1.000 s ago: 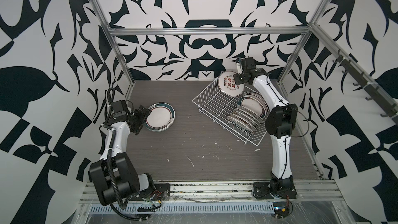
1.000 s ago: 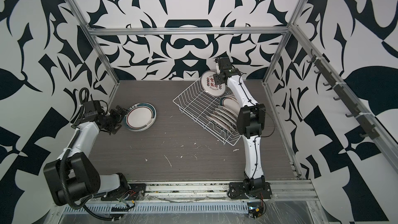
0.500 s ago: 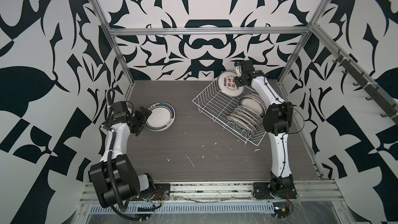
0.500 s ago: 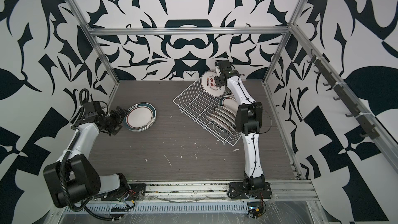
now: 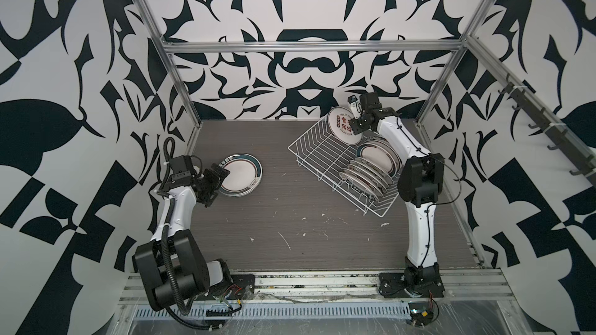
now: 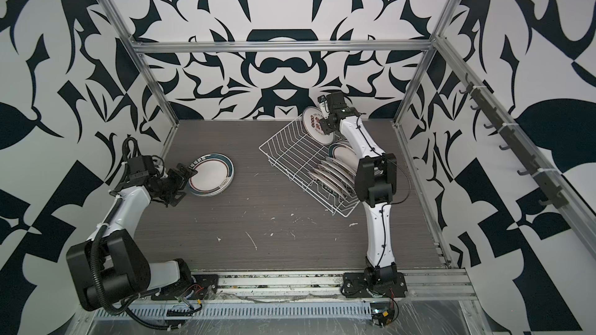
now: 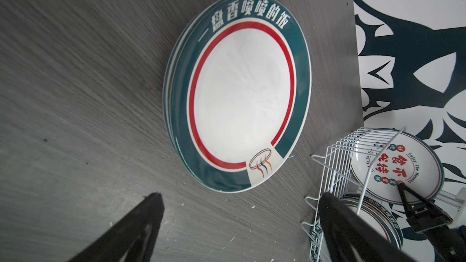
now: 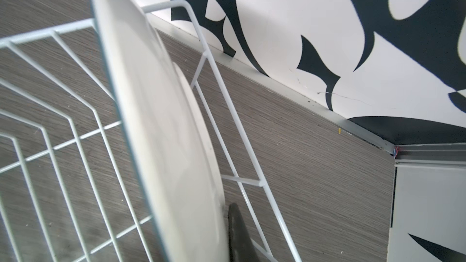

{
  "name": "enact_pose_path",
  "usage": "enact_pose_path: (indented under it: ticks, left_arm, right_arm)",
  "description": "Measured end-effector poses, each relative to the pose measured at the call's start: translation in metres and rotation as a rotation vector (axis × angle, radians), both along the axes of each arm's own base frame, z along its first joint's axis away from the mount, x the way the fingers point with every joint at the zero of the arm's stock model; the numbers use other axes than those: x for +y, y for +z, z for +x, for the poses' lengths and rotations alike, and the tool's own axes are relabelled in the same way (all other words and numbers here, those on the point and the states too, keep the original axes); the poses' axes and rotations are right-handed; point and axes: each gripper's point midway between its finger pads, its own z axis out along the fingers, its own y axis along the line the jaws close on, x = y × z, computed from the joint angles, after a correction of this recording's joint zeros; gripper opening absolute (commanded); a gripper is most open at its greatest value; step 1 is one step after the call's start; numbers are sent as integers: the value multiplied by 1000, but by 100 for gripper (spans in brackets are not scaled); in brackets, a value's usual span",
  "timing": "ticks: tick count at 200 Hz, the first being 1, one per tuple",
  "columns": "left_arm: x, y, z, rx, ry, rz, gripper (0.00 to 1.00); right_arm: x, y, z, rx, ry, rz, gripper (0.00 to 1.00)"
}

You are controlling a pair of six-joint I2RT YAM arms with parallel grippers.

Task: Unload the plates from the dish rack
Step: Pick up the plate from the dish rack.

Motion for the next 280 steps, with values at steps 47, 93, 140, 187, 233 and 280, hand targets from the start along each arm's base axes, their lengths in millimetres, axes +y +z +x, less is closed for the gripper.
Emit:
enact_pose_path:
  ticks: [47, 93, 140, 187, 233, 280]
  left_arm:
    - [-4, -2, 2, -10, -12, -2, 99]
    - [-7, -2, 4, -27, -19, -9, 99]
    - [-10, 4, 6, -52, -26, -14, 99]
    - [-17, 34, 12, -168, -50, -21, 99]
    - [-35, 48, 15, -233, -103, -49, 99]
    - [-59, 53, 16, -288, -170, -105, 99]
  right_arm:
    - [-4, 6, -7, -24, -24, 11, 0]
    - [-4, 26, -17, -64, -50, 73, 0]
    - [5, 84, -33, -188, -69, 231, 0]
    - [38, 128, -61, -300, -68, 433, 0]
    - [129, 119, -126, -181, -60, 689, 0]
    - [186, 61, -190, 77, -171, 901, 0]
